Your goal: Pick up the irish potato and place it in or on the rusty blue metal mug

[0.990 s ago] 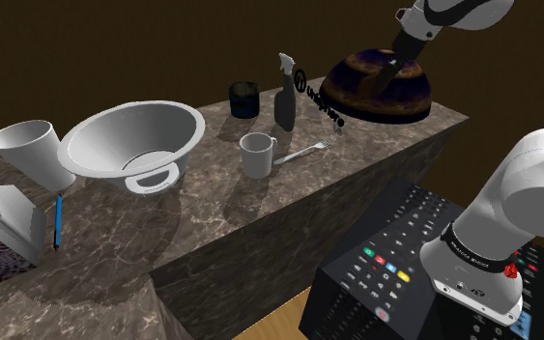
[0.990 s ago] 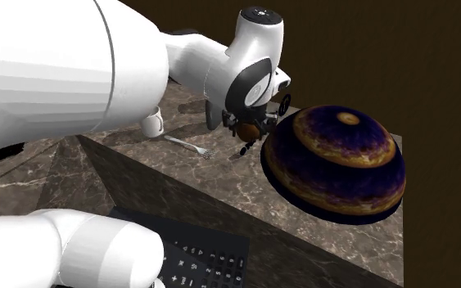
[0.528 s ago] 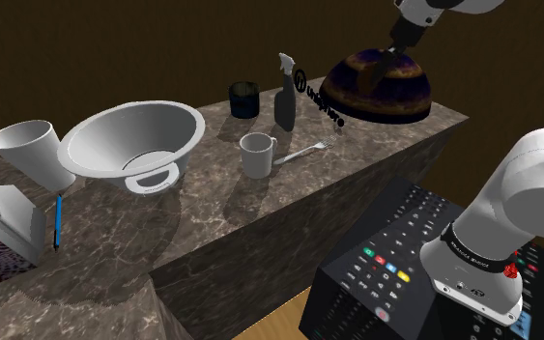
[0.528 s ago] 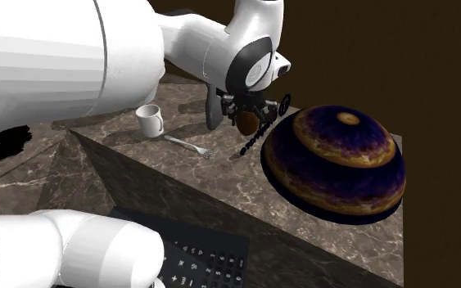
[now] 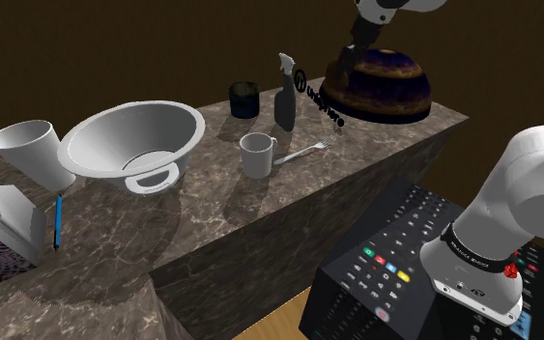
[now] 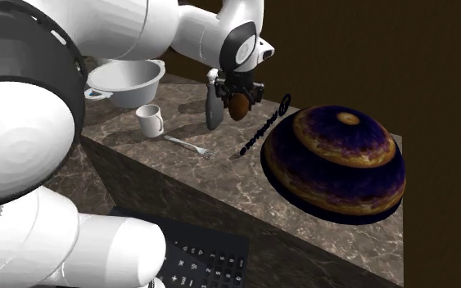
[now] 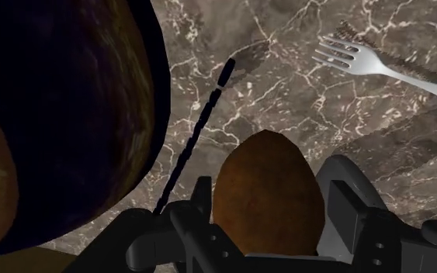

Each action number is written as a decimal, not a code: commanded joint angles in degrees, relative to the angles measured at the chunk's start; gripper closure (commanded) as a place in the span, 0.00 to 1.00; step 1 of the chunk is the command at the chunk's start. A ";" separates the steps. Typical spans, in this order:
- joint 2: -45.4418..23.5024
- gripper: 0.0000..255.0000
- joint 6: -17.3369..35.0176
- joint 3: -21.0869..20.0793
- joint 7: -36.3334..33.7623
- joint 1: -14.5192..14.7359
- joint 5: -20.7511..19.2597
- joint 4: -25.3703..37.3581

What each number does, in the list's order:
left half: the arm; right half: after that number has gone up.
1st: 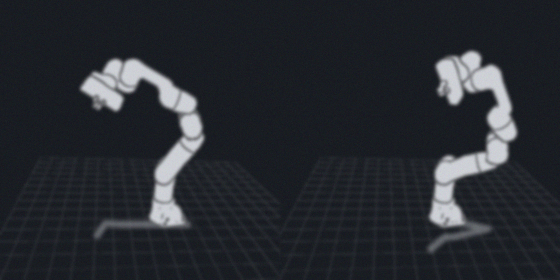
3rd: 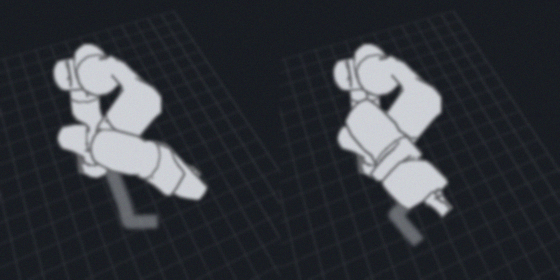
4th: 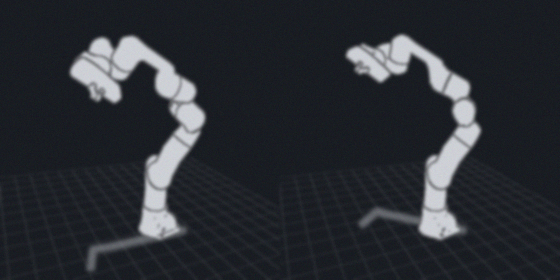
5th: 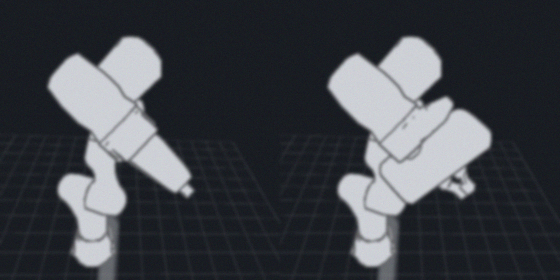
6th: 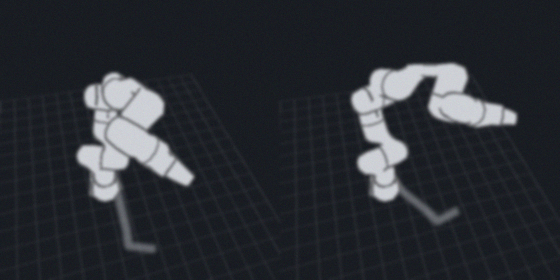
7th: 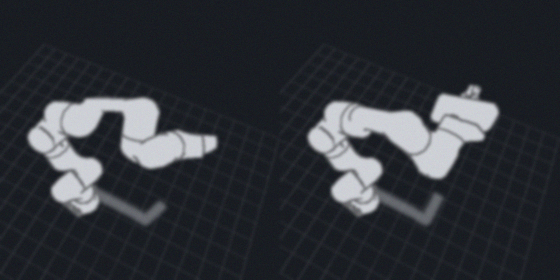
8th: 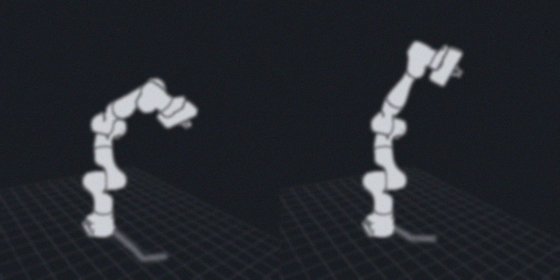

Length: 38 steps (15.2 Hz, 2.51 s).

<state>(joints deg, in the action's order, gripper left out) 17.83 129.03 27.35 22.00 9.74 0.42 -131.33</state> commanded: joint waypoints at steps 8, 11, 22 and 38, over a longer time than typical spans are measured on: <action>-18.15 1.00 -0.82 -1.56 -1.91 4.93 8.54 17.58; -24.31 1.00 -2.21 -2.32 -2.52 5.40 11.10 24.59; -49.99 1.00 -13.26 -5.89 -7.33 2.72 17.86 60.35; -56.59 1.00 -7.73 -7.23 -7.16 2.33 19.61 61.33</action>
<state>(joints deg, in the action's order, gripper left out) -38.42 121.10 19.93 14.80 12.15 20.23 -68.80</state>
